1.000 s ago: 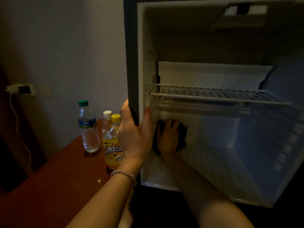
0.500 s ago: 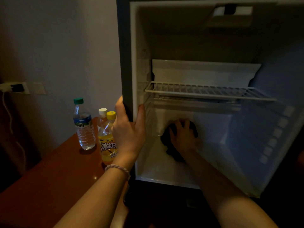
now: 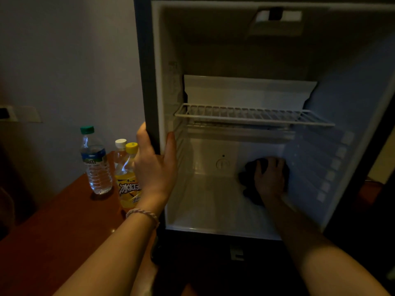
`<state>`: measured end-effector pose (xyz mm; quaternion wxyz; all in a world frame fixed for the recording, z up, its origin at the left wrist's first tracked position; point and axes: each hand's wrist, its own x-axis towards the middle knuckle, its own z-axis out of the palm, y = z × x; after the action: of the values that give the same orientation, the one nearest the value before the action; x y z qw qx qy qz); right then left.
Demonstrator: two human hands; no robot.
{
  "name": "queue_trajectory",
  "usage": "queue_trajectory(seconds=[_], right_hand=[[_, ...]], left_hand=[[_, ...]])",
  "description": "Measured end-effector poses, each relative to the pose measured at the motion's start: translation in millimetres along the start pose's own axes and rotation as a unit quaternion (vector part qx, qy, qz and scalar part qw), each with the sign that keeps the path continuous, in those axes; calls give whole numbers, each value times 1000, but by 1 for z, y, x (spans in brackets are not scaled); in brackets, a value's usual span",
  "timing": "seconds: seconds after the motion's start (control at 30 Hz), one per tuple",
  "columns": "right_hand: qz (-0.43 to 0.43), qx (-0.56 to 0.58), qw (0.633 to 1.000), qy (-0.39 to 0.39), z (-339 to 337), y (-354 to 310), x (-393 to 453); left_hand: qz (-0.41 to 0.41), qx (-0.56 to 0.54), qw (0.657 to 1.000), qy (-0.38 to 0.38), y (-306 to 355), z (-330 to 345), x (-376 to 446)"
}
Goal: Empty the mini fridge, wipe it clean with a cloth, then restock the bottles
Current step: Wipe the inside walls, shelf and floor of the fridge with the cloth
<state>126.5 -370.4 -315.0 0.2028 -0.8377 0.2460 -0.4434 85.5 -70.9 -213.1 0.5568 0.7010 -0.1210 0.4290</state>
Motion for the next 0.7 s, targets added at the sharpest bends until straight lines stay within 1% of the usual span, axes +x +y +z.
queue_trajectory(seconds=[0.07,0.13,0.27,0.4,0.47,0.53,0.6,0.67,0.7], right_hand=[[8,21,1000,3,3,-9,-5],[-9,18,999,-31,9,-23,-11],[-81,72,988,-107,29,-74,-36],[-125,64,971,-191,52,-122,-55],[-193,59,955,-219,62,-136,-59],[-233,57,944,-225,69,-141,-59],[-245,68,944,-212,70,-139,-57],[-232,90,949,-192,69,-132,-54],[-203,98,958,-177,67,-128,-51]], left_hand=[[6,8,1000,1,1,0,0],[14,15,1000,4,1,0,0],[12,19,1000,7,1,1,0],[8,21,1000,4,0,1,0],[7,23,1000,7,0,1,0],[12,22,1000,7,-2,1,0],[15,21,1000,4,-3,1,1],[18,22,1000,3,-4,1,1],[18,21,1000,1,-3,0,1]])
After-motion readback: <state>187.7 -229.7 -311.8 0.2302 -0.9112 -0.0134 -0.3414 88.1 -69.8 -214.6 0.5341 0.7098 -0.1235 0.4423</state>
